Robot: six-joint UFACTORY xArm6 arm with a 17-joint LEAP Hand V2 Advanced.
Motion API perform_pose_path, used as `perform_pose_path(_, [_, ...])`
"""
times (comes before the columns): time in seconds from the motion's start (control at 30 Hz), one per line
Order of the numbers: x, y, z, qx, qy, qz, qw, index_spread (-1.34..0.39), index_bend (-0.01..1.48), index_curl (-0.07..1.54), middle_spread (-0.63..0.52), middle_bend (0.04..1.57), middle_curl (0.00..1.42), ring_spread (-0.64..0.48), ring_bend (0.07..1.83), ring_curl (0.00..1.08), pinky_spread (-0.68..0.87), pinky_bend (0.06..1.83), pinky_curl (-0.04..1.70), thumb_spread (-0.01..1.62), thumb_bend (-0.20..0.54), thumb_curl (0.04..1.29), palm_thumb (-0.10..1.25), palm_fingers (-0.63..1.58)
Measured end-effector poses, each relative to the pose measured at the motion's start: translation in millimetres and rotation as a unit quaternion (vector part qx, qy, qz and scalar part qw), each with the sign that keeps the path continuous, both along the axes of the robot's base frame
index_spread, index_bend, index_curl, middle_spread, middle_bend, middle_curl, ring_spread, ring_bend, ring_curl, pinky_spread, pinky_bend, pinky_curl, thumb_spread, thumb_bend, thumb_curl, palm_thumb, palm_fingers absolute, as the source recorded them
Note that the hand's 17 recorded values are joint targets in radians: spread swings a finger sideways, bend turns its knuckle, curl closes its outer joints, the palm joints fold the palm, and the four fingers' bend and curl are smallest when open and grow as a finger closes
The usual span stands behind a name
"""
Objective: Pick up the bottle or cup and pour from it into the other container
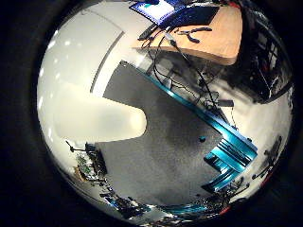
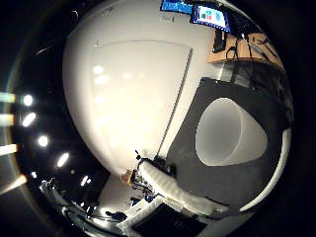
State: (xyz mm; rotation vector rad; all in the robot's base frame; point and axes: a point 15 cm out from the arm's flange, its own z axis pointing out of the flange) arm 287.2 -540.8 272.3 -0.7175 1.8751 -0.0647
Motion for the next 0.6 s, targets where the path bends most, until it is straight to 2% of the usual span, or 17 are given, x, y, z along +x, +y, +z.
perform_pose_path(0.6, [3, 21, -31, 0.050, -0.011, 0.034, 0.998, -0.18, 0.15, 0.26, 0.14, 0.29, 0.33, 0.20, 0.51, 0.24, 0.54, 0.80, 0.23, 0.96, -0.030, 0.29, 0.33, 0.13])
